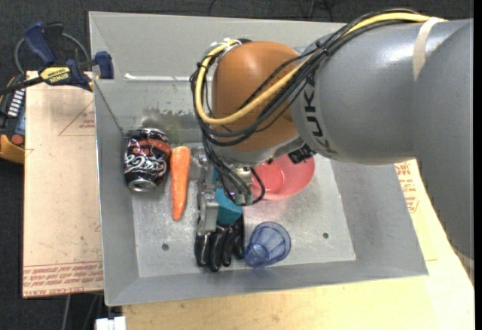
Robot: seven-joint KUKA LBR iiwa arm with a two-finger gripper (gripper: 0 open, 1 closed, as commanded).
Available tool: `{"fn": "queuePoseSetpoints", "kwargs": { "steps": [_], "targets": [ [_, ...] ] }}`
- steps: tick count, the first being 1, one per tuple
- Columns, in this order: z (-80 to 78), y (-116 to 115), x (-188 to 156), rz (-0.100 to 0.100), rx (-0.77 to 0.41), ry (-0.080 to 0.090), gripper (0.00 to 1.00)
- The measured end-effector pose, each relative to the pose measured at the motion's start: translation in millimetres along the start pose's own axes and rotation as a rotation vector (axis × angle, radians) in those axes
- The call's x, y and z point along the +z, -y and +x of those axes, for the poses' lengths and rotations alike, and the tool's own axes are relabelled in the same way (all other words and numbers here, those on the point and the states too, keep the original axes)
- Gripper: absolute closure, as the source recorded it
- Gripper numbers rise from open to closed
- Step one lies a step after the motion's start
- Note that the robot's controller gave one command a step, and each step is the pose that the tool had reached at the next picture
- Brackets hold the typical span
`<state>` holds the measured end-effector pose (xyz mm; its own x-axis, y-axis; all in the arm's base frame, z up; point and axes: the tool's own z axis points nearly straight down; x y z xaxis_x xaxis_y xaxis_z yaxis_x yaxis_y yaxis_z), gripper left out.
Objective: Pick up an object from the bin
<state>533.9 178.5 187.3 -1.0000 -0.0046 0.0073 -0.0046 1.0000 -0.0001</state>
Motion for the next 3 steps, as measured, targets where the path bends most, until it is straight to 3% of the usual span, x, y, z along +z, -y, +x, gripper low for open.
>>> {"fn": "queuePoseSetpoints", "kwargs": {
  "steps": [1, 2, 3],
  "targets": [
    [-1.7, 1.3, -4.7, -0.001, 0.005, 0.007, 0.00],
    [-44.5, -14.2, 69.9, -0.002, -0.440, 0.012, 0.00],
    [-64.7, -24.3, 68.7, -0.002, -0.353, 0.007, 0.00]
  ]
}}
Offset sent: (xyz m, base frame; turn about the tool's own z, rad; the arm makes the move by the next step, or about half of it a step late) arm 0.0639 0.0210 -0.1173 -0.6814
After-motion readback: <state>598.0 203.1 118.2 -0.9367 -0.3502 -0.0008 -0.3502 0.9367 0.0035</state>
